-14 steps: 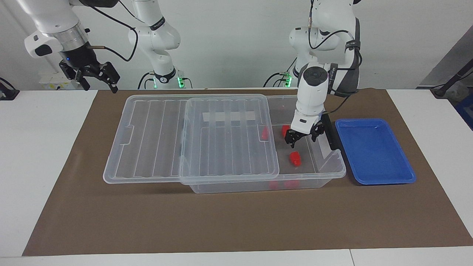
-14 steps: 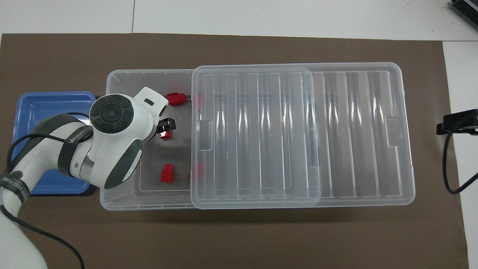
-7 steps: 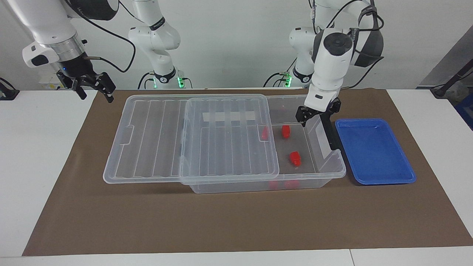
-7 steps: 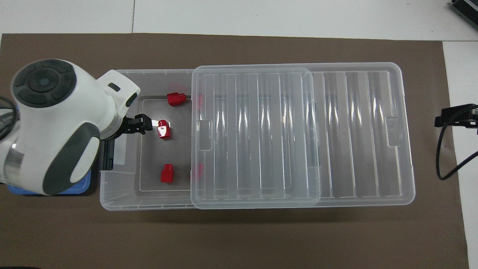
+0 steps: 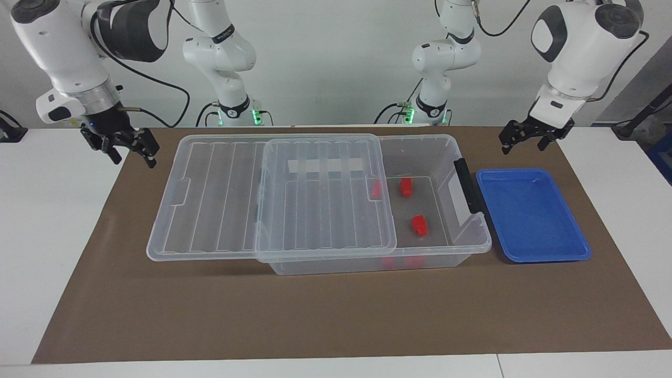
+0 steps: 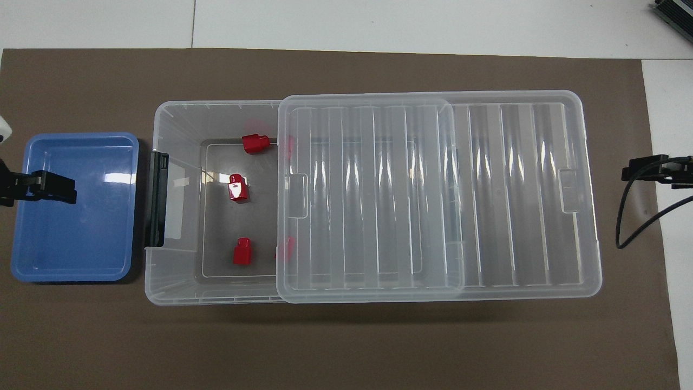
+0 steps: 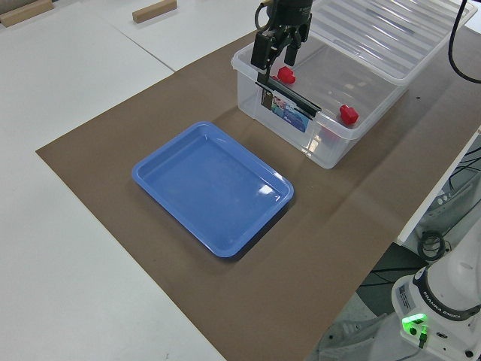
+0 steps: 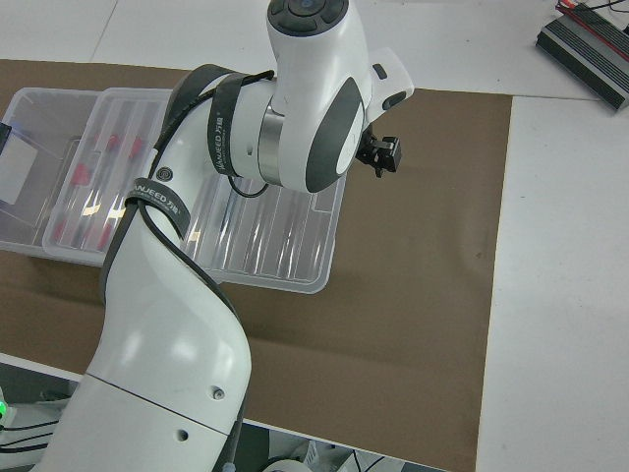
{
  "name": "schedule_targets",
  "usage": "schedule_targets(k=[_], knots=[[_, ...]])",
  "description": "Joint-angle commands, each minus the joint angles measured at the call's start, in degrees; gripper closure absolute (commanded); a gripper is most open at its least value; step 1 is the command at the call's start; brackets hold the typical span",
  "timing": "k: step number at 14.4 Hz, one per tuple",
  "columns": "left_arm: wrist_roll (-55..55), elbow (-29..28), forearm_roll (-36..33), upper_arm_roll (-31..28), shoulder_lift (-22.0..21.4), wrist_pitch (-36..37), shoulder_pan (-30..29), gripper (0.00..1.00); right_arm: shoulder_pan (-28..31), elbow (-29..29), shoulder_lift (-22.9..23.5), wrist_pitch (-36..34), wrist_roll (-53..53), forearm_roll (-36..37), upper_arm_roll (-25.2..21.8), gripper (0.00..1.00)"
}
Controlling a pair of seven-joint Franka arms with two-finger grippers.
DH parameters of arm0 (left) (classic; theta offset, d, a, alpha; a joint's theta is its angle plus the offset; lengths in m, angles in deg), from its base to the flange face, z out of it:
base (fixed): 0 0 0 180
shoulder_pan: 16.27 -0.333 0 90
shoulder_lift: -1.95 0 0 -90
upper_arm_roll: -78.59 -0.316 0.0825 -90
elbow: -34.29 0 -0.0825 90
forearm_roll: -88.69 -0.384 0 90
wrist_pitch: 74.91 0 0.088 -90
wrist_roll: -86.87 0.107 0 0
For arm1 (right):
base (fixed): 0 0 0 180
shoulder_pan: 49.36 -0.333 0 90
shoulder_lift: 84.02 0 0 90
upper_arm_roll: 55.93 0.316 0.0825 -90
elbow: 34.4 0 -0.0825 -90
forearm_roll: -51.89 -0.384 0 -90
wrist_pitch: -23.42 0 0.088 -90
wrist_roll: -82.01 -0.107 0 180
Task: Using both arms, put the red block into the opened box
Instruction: 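Withdraw the left gripper back toward the blue tray, then slide the clear lid back over the box with the right gripper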
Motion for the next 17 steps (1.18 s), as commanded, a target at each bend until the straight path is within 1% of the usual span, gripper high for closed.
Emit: schedule_targets(k=[1, 5, 6, 8, 10, 11, 12, 13, 14, 15, 16, 17], knots=[[0.20, 0.14, 0.87, 0.82, -1.19, 0.62, 0.46, 0.00, 1.41, 3.76, 0.11, 5.04, 2.03, -0.49, 0.40, 1.00], [2.03, 0.31, 0.87, 0.73, -1.10, -0.27, -0.06, 0.00, 1.50, 4.38, 3.00, 8.74, 1.85, -0.49, 0.40, 1.00], [4.22, 0.31, 0.87, 0.56, -1.10, -0.09, -0.24, 0.00, 2.02, 4.38, 4.32, 10.23, 1.85, -0.49, 0.40, 1.00], [5.12, 0.22, 0.87, 0.47, -1.19, 1.04, -0.24, 0.00, 2.55, 4.21, 6.78, 13.05, 2.03, -0.49, 0.49, 1.00], [5.12, -1.87, 0.87, 0.56, -2.06, 0.27, 0.72, 0.00, 2.20, 3.77, 8.54, 14.11, 2.11, -0.57, 0.57, 1.00], [4.68, -3.02, 0.87, 0.47, -2.59, 0.00, 2.12, 0.00, 1.85, 3.59, 9.07, 14.63, 2.11, -0.57, 0.66, 1.00], [4.50, -2.68, 0.87, -0.92, -1.98, -0.27, 3.87, 0.00, 1.50, 3.50, 9.25, 15.34, 2.03, -0.57, 1.10, 1.00], [4.68, -2.68, 0.87, -3.98, -1.80, -0.53, 7.89, 0.00, 0.72, 3.50, 9.34, 15.34, 2.11, -0.57, 1.10, 1.00], [5.03, -1.81, 0.35, -9.93, -0.85, -0.71, 14.46, 0.00, 0.53, 3.50, 9.25, 14.82, 2.29, -0.66, 1.19, 1.00], [5.12, 0.81, 0.26, -15.47, 0.73, 0.86, 20.18, 0.00, 0.44, 3.50, 9.25, 14.38, 2.99, -0.66, 1.45, 1.00], [5.20, 2.41, 0.34, -18.40, 1.18, 3.40, 22.24, 0.00, 0.44, 3.50, 9.17, 14.29, 3.43, -0.66, 2.41, 1.00], [5.21, 2.33, 0.43, -19.21, 1.10, 4.82, 22.96, 0.00, 0.44, 3.50, 9.16, 14.20, 3.43, -0.75, 2.77, 1.00]])
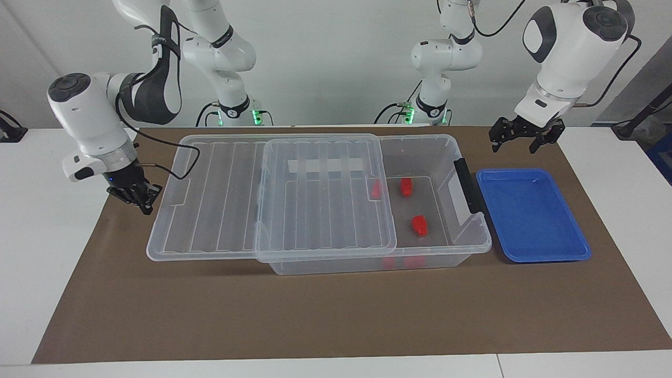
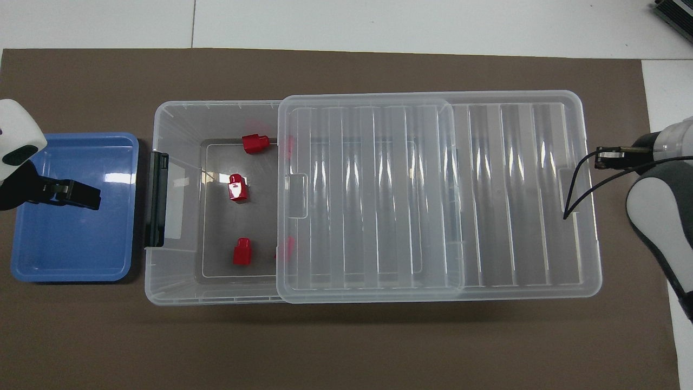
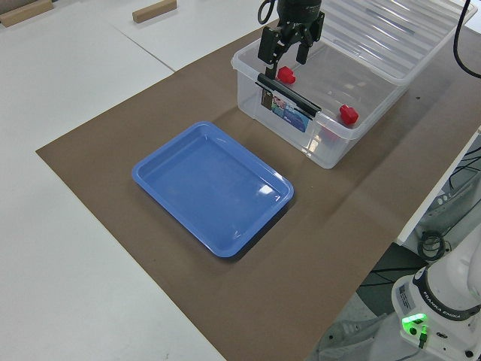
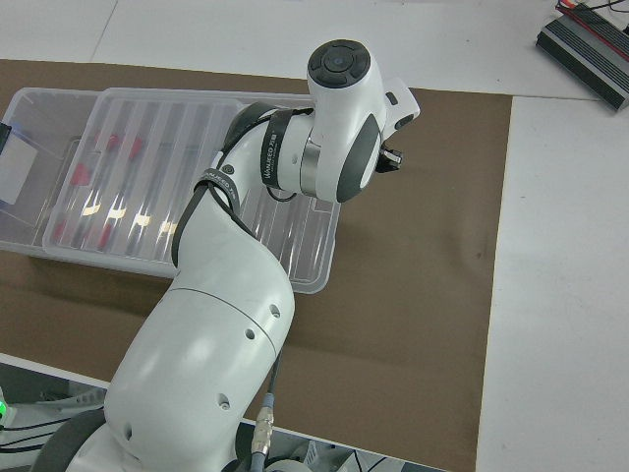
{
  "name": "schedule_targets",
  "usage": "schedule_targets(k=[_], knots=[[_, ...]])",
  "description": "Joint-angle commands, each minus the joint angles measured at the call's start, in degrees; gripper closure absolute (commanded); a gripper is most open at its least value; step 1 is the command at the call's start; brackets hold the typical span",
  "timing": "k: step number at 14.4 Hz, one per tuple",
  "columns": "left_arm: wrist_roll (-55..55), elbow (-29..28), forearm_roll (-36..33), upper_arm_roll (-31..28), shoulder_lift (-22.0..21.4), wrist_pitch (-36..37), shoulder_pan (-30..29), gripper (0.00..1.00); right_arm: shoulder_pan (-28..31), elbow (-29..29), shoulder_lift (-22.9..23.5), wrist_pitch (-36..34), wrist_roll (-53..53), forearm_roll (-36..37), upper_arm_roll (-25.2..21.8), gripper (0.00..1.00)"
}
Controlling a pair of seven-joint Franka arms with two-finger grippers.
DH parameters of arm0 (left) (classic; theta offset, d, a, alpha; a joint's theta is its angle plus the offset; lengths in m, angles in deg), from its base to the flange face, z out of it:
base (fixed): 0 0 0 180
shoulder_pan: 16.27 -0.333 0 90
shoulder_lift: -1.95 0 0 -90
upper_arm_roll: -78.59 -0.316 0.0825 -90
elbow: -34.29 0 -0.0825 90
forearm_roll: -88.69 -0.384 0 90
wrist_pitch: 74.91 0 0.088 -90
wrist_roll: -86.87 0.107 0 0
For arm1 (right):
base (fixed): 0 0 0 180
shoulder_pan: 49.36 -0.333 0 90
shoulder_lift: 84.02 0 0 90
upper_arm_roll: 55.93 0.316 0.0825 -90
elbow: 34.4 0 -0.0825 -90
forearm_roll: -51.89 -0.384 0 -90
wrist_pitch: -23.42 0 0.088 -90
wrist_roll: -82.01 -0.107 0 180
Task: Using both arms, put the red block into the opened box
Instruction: 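Slide the clear lid back over the box with the right gripper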
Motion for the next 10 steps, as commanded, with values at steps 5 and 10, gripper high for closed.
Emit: schedule_targets(k=[5, 10], knots=[[0.10, 7.01, 0.78, -3.70, 2.00, 7.86, 5.46, 0.00, -2.23, -0.32, -0.61, -1.72, 2.22, -0.73, 1.93, 1.00], [-6.14, 7.19, 0.69, 1.05, 1.65, 7.33, 4.84, 0.00, -6.80, -0.32, -0.70, -2.25, 1.60, -0.99, 1.93, 1.00]])
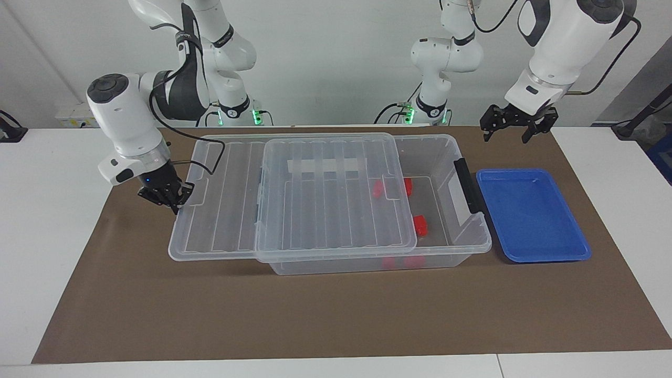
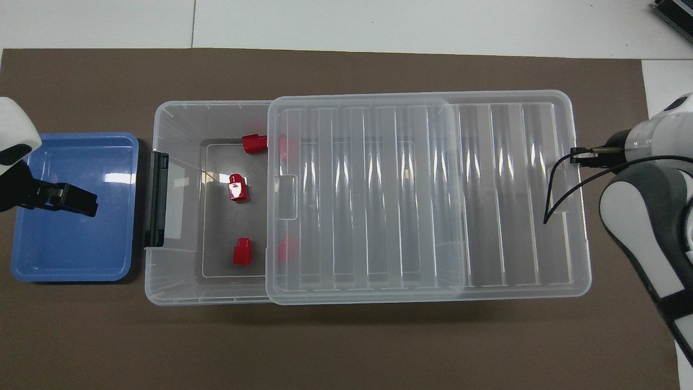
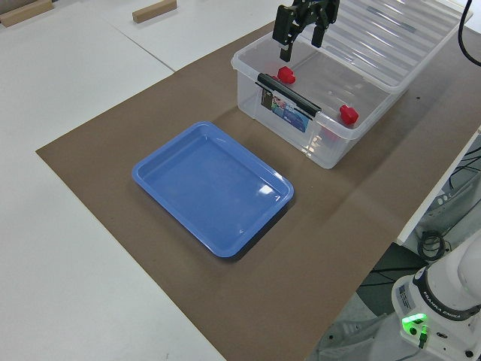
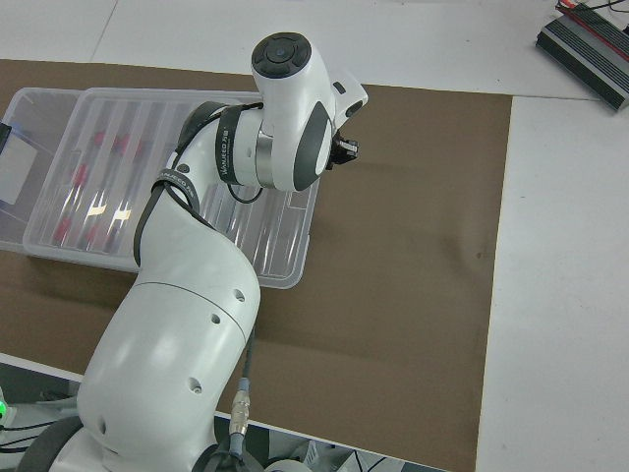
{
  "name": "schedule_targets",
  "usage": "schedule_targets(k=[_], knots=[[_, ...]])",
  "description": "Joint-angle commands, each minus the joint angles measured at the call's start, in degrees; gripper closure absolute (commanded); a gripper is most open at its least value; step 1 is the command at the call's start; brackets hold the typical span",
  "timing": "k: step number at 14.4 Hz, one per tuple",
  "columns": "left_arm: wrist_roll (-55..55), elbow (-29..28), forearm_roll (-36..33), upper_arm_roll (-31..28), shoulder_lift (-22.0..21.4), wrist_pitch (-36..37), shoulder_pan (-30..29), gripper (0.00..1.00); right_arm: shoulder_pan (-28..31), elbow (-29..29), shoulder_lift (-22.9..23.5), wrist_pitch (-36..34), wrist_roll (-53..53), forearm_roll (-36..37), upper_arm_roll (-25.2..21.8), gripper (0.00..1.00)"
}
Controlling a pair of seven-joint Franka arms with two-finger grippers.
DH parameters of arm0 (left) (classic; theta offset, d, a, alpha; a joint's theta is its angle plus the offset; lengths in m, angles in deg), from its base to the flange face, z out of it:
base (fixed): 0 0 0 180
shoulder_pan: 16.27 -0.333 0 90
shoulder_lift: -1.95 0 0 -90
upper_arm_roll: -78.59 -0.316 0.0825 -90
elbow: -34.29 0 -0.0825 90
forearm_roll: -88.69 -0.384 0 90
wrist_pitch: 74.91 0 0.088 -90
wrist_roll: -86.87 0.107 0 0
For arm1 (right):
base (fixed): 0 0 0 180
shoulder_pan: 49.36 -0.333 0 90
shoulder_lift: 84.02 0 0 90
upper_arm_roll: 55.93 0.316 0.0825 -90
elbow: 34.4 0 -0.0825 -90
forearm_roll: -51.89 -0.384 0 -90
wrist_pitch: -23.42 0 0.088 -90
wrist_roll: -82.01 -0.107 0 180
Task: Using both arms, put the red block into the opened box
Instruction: 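Slide the clear lid back over the box with the right gripper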
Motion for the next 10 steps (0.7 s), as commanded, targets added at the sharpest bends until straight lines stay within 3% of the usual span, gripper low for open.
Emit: schedule_targets(k=[1, 10], knots=[[-1.88, 1.97, 0.68, 1.32, 0.92, 1.78, 0.26, 0.00, -2.18, -0.05, -0.62, -1.28, 0.94, -1.02, 0.12, 1.00], [-2.85, 1.44, 0.50, 2.55, -0.66, 1.43, -0.01, 0.00, -9.92, -0.05, -0.62, -1.02, -14.26, -1.02, 0.12, 1.00]])
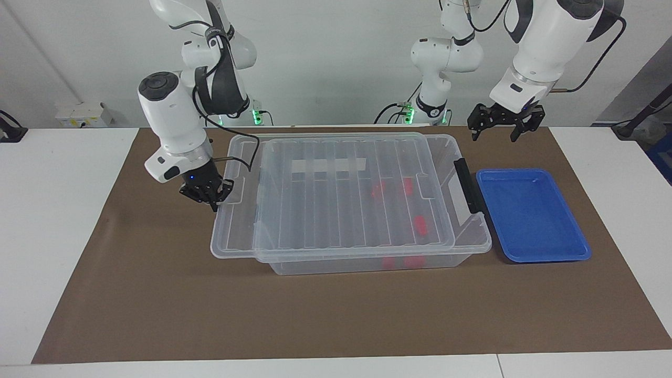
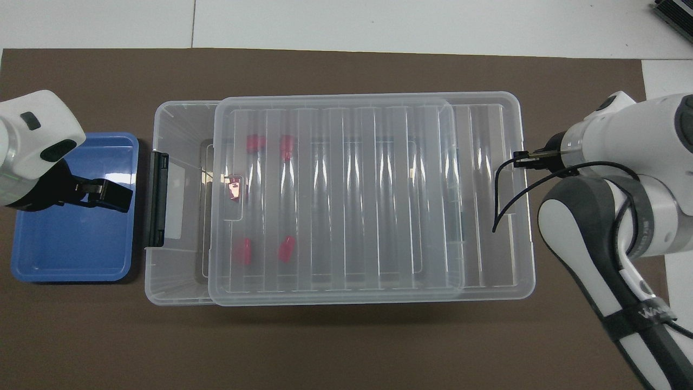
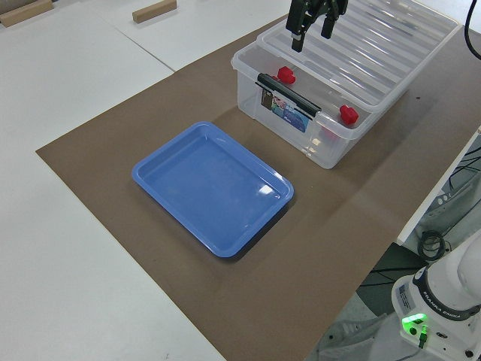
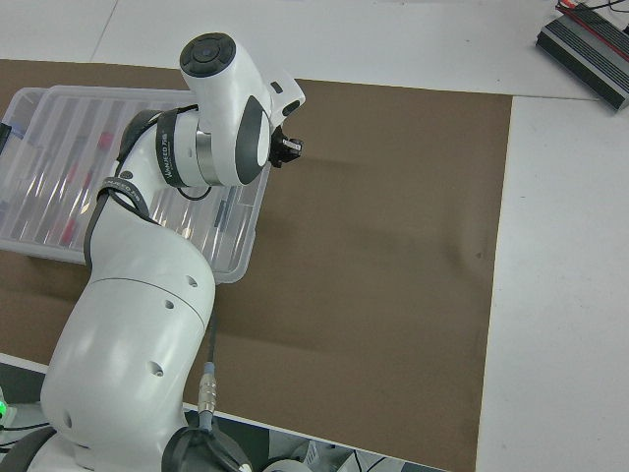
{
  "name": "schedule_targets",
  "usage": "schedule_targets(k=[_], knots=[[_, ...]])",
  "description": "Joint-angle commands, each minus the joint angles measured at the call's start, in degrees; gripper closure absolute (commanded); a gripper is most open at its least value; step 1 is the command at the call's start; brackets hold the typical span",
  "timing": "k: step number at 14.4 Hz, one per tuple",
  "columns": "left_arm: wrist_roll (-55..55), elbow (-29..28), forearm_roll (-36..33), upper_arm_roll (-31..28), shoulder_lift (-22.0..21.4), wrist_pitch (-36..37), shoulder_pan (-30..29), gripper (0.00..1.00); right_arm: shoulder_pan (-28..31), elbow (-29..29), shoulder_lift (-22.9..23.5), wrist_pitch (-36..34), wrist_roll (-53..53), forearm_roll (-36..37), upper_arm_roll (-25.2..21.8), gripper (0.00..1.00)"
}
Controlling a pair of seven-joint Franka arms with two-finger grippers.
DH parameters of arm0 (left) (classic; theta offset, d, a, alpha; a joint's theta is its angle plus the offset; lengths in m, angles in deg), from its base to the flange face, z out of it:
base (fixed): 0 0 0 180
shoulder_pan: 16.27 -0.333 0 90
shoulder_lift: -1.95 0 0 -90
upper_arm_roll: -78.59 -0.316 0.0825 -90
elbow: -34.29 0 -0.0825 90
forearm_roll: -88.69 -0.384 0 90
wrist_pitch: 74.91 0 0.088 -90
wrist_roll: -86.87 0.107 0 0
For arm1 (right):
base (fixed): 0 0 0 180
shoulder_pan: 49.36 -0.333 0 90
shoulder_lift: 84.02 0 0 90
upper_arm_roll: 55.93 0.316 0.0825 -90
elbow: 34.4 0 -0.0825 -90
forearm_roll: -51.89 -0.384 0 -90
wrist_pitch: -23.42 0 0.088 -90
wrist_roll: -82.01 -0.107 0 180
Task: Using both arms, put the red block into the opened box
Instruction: 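Slide the clear lid back over the box with the right gripper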
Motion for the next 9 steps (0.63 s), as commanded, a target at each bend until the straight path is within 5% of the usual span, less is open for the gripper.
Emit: schedule_targets(k=[1, 9], knots=[[-0.42, 0.56, 0.42, -0.08, -0.81, 1.28, -0.02, 0.00, -1.24, -0.02, -0.60, -0.82, -3.75, -0.77, 0.00, 1.00], [-0.42, 0.47, 0.41, -0.52, -0.90, 1.37, -0.02, 0.00, -4.23, 0.06, -0.69, -0.81, -7.89, -0.77, 0.00, 1.00]])
